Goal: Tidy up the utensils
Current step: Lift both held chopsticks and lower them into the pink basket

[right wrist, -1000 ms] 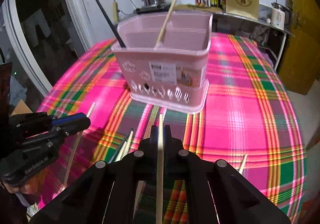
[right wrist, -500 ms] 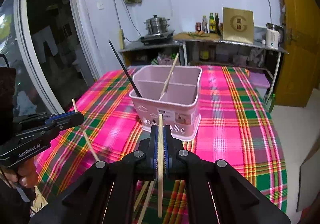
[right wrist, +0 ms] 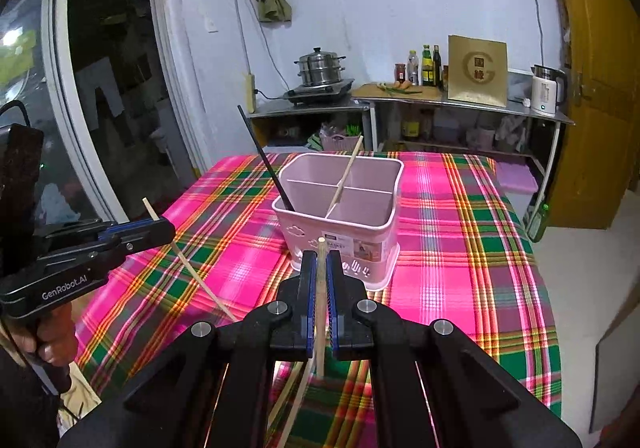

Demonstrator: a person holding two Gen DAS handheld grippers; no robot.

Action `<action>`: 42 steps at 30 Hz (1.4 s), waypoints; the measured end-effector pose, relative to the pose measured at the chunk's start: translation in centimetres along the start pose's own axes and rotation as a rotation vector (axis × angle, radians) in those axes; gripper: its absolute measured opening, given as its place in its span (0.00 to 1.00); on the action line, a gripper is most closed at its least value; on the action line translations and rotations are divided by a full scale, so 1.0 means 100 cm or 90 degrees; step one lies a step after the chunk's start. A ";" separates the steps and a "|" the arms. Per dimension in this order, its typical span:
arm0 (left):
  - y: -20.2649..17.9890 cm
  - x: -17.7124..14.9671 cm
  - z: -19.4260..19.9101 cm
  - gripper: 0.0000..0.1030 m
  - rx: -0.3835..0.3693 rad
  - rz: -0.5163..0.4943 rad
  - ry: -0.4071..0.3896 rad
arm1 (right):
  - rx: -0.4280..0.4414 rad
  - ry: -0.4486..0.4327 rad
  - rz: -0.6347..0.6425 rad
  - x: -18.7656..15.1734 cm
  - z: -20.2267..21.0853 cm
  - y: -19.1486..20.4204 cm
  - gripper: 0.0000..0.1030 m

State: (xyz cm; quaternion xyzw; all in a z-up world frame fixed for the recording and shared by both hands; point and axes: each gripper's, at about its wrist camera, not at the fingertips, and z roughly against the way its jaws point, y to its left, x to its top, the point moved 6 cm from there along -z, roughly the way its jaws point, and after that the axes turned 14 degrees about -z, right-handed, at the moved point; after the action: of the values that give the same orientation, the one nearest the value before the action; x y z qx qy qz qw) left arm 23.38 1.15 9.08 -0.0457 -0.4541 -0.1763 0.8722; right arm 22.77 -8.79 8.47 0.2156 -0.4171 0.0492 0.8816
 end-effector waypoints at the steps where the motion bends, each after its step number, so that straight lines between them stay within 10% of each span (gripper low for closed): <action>1: 0.000 0.001 0.001 0.06 0.000 0.000 0.000 | 0.001 -0.001 0.001 0.000 0.001 0.000 0.05; 42: 0.062 0.125 -0.026 0.06 0.034 0.027 -0.074 | 0.079 -0.144 -0.044 0.125 -0.015 0.026 0.05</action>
State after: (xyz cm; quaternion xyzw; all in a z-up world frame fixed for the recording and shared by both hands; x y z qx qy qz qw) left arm 34.18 2.97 18.17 -0.0424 -0.5072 -0.1424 0.8489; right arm 31.23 -6.98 17.98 0.2884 -0.5022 0.0201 0.8150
